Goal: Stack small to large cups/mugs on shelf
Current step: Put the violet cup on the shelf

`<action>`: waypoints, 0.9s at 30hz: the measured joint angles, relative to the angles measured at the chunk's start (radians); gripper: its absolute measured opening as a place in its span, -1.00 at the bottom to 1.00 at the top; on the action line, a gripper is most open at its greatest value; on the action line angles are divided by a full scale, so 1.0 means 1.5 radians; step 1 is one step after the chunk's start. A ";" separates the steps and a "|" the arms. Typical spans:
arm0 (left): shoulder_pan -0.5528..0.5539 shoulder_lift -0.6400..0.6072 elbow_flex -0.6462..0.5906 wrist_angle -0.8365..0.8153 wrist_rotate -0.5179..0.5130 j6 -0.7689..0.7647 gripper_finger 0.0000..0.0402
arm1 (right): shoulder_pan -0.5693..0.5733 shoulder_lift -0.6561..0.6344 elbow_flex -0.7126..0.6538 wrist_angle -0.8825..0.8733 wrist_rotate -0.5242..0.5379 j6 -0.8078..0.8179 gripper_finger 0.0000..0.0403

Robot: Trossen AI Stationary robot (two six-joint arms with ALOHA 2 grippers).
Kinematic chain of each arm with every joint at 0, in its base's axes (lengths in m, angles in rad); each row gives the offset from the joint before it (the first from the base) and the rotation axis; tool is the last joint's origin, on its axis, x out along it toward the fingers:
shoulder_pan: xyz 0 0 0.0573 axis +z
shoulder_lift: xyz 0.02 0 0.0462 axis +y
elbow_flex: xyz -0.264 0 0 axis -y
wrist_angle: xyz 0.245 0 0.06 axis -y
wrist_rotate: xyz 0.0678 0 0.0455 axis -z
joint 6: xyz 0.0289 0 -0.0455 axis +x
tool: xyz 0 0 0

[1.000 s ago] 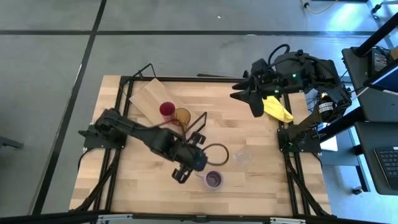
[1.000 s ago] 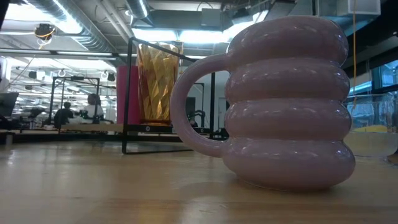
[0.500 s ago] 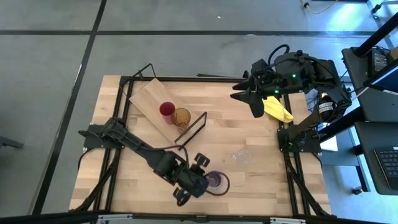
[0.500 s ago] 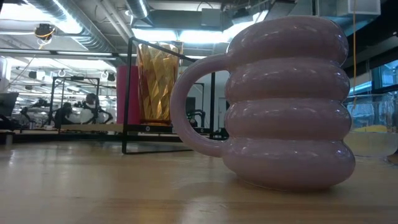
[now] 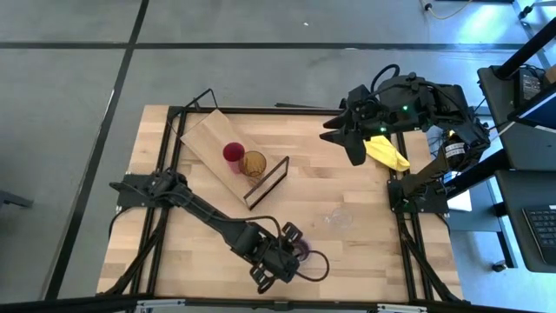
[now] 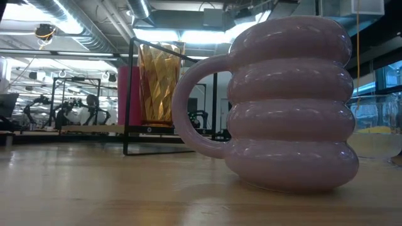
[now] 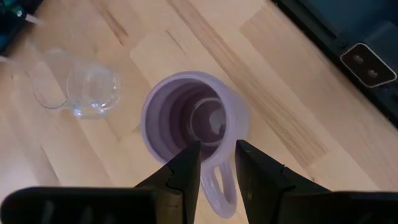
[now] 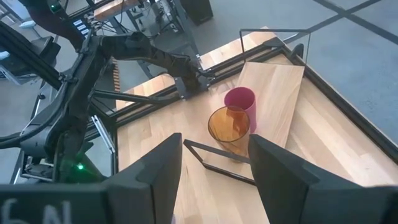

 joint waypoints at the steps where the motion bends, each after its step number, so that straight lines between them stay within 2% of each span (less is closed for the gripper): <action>1: -0.002 0.000 0.000 0.002 -0.001 -0.001 -0.51 | 0.000 0.000 0.000 0.000 0.000 0.000 -0.08; 5: -0.009 0.000 0.000 0.008 -0.006 -0.003 -0.46 | 0.006 0.000 0.000 0.000 0.000 -0.002 -0.08; 14: -0.034 0.000 0.000 0.068 -0.126 -0.162 -0.46 | 0.036 0.000 0.000 -0.001 0.000 0.014 -0.08; 21: -0.043 0.000 0.000 0.054 -0.126 -0.198 -0.34 | 0.051 0.000 0.000 -0.001 0.003 0.017 -0.08; 27: -0.036 0.006 0.001 0.063 -0.102 -0.160 -0.27 | 0.053 0.000 0.000 -0.001 0.004 0.030 -0.08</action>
